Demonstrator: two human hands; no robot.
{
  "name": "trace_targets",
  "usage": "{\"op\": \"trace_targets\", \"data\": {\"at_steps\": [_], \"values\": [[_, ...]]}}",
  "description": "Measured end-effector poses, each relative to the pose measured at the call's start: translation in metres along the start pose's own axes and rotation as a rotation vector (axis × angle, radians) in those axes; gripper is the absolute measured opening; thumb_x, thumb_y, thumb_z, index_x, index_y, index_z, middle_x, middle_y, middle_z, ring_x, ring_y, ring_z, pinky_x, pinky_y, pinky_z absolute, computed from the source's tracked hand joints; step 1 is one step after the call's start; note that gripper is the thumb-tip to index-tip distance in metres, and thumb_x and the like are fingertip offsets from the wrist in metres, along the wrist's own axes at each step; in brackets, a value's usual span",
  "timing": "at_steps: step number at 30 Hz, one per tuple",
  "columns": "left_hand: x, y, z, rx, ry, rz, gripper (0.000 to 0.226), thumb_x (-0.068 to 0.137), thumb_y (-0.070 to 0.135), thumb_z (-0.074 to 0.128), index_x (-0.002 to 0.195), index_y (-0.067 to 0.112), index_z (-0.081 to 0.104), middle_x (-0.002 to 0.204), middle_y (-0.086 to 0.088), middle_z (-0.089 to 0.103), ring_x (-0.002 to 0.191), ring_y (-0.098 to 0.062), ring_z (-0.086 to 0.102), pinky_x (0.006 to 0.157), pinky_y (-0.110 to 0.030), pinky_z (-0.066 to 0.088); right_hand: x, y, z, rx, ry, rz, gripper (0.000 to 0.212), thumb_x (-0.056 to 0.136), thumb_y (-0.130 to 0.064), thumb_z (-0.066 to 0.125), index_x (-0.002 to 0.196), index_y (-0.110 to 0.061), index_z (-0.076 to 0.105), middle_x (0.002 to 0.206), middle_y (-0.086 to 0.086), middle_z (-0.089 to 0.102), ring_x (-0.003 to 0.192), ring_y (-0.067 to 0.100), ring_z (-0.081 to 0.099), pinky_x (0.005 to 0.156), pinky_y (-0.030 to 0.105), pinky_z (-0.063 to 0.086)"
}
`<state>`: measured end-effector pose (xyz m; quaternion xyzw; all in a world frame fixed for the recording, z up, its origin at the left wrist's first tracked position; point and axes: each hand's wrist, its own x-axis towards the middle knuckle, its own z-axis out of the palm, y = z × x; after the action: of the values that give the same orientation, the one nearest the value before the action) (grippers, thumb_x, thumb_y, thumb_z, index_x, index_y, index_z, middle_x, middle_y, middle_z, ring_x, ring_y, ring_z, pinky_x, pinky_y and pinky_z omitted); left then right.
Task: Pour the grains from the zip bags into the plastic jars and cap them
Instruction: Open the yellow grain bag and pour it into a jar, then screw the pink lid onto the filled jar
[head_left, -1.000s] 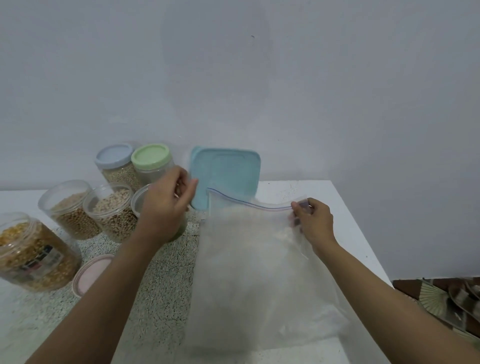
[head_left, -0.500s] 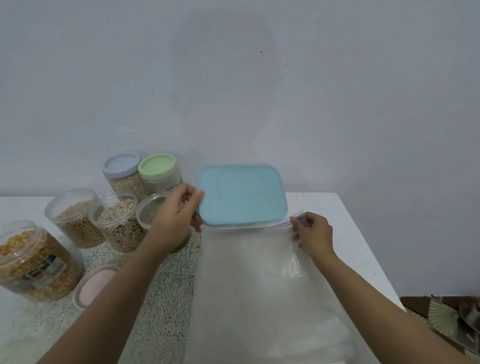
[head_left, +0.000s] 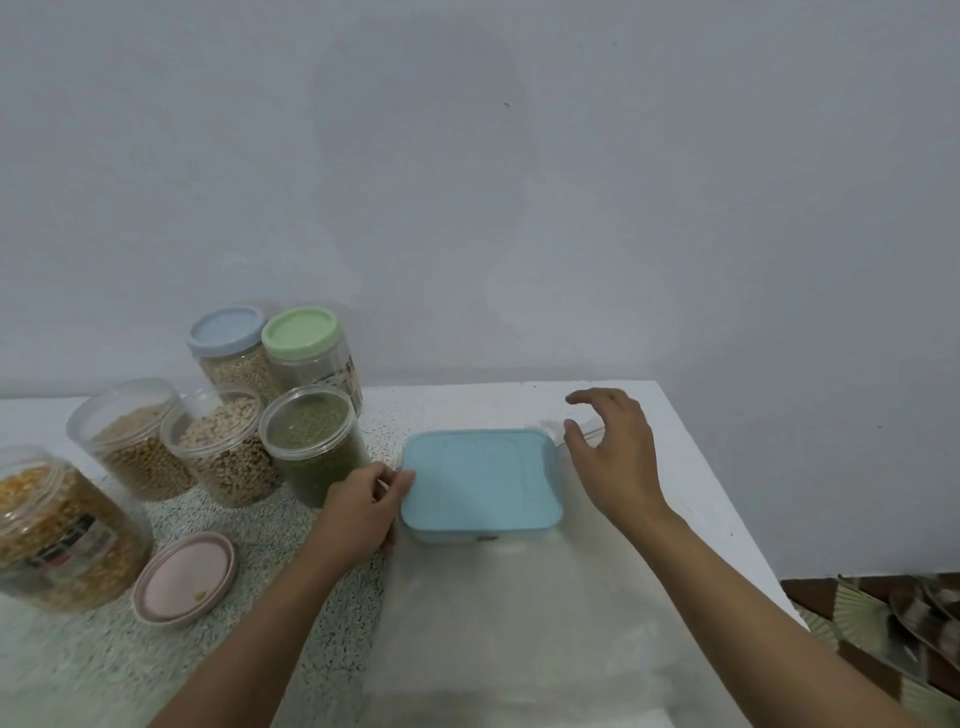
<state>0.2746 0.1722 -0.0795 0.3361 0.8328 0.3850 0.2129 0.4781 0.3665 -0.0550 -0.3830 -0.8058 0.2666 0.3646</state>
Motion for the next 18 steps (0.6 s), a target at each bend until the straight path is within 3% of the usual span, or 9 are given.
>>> {"op": "trace_targets", "data": {"at_steps": [2, 4, 8, 11, 15, 18], "values": [[-0.004, 0.001, -0.006, 0.03, -0.006, 0.017, 0.042, 0.102, 0.045, 0.055, 0.081, 0.01, 0.067, 0.059, -0.006, 0.068, 0.047, -0.018, 0.066, 0.05, -0.032, 0.058, -0.002, -0.015, -0.002, 0.024, 0.009, -0.072, 0.019, 0.094, -0.011, 0.064, 0.109, -0.021, 0.069, 0.115, -0.011, 0.062, 0.112, 0.006, 0.05, 0.085, 0.004, 0.033], [-0.012, 0.003, -0.02, 0.094, -0.003, 0.067, 0.042, 0.101, 0.047, 0.054, 0.078, 0.015, 0.069, 0.06, -0.002, 0.067, 0.046, -0.012, 0.061, 0.049, -0.032, 0.055, -0.005, -0.033, 0.002, 0.155, -0.025, -0.087, 0.015, 0.093, -0.008, 0.065, 0.098, -0.022, 0.069, 0.103, -0.012, 0.067, 0.099, 0.002, 0.058, 0.084, 0.008, 0.042], [-0.039, 0.002, -0.068, 0.159, 0.106, 0.23, 0.036, 0.097, 0.049, 0.056, 0.072, 0.024, 0.065, 0.059, 0.003, 0.061, 0.051, -0.013, 0.056, 0.055, -0.035, 0.05, -0.015, -0.074, 0.027, 0.29, -0.221, -0.072, 0.018, 0.093, -0.009, 0.065, 0.085, -0.024, 0.068, 0.086, -0.016, 0.069, 0.088, 0.003, 0.063, 0.071, 0.015, 0.047], [-0.058, -0.003, -0.106, 0.16, 0.2, 0.325, 0.03, 0.097, 0.047, 0.056, 0.076, 0.028, 0.066, 0.061, 0.004, 0.061, 0.056, -0.015, 0.055, 0.055, -0.03, 0.045, -0.026, -0.104, 0.051, 0.311, -0.336, -0.116, 0.018, 0.094, -0.011, 0.066, 0.084, -0.026, 0.069, 0.084, -0.017, 0.069, 0.081, 0.005, 0.063, 0.067, 0.017, 0.048], [-0.077, -0.018, -0.159, 0.172, 0.35, 0.463, 0.03, 0.102, 0.04, 0.058, 0.075, 0.03, 0.064, 0.058, 0.006, 0.056, 0.053, -0.013, 0.052, 0.052, -0.024, 0.039, -0.043, -0.149, 0.089, 0.305, -0.538, -0.166, 0.014, 0.094, -0.015, 0.068, 0.086, -0.027, 0.07, 0.081, -0.008, 0.069, 0.074, 0.014, 0.064, 0.07, 0.03, 0.055], [-0.085, -0.031, -0.202, 0.216, 0.462, 0.559, 0.027, 0.097, 0.036, 0.063, 0.073, 0.022, 0.062, 0.058, 0.005, 0.051, 0.056, -0.014, 0.049, 0.055, -0.029, 0.043, -0.055, -0.185, 0.119, 0.234, -0.7, -0.222, 0.01, 0.094, -0.019, 0.069, 0.088, -0.026, 0.071, 0.081, -0.006, 0.07, 0.073, 0.012, 0.064, 0.07, 0.029, 0.053]]}}
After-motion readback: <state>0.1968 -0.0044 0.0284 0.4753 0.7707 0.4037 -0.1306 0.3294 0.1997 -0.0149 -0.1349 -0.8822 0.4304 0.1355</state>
